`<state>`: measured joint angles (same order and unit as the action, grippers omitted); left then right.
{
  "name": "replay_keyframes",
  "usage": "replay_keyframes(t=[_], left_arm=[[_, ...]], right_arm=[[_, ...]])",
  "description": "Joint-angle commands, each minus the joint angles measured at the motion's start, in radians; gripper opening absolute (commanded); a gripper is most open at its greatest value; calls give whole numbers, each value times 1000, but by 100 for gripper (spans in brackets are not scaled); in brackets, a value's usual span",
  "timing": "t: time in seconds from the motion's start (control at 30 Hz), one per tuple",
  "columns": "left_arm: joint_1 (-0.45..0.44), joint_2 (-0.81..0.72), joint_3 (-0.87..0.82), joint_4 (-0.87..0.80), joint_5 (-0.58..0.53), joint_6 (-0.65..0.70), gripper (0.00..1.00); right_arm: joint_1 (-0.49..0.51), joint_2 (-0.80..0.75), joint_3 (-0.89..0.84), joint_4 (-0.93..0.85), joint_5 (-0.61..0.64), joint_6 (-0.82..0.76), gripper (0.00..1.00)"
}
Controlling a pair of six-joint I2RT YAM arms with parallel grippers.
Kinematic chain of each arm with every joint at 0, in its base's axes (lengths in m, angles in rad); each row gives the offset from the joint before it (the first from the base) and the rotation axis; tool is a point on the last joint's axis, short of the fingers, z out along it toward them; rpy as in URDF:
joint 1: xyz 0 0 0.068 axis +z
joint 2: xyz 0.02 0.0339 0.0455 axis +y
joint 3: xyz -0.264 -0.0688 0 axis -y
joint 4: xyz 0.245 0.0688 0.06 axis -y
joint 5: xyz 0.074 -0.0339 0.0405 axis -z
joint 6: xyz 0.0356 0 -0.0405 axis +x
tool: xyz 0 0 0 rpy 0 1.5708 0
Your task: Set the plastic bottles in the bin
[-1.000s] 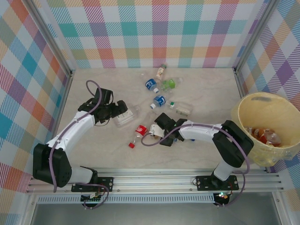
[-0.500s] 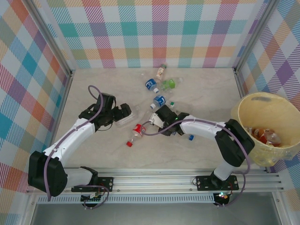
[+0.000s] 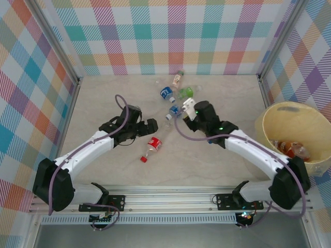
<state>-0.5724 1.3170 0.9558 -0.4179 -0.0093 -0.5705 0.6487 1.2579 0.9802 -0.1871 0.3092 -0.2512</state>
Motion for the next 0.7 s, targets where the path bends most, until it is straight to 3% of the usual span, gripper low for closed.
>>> replay_keyframes(t=[0.0,0.2,0.4,0.57,0.67], left_arm=[[-74,30,42,-46,-78,58,100],[-223,50,23,-104,-294,22,100],[-257,97,-9,-49,-245,10,100],[-315,194,35,-120,-370,11,100],[-316,222,38,-128,-401,-5,100]], right_arm=[[-56,-91,37,67,-49,111,41],[-114,-205,120,56,-52,130,40],[-181,-293,207,38,-51,144,40],[-226,-346,295,19,-32,141,41],[-239,-360,335,7,45,97,41]])
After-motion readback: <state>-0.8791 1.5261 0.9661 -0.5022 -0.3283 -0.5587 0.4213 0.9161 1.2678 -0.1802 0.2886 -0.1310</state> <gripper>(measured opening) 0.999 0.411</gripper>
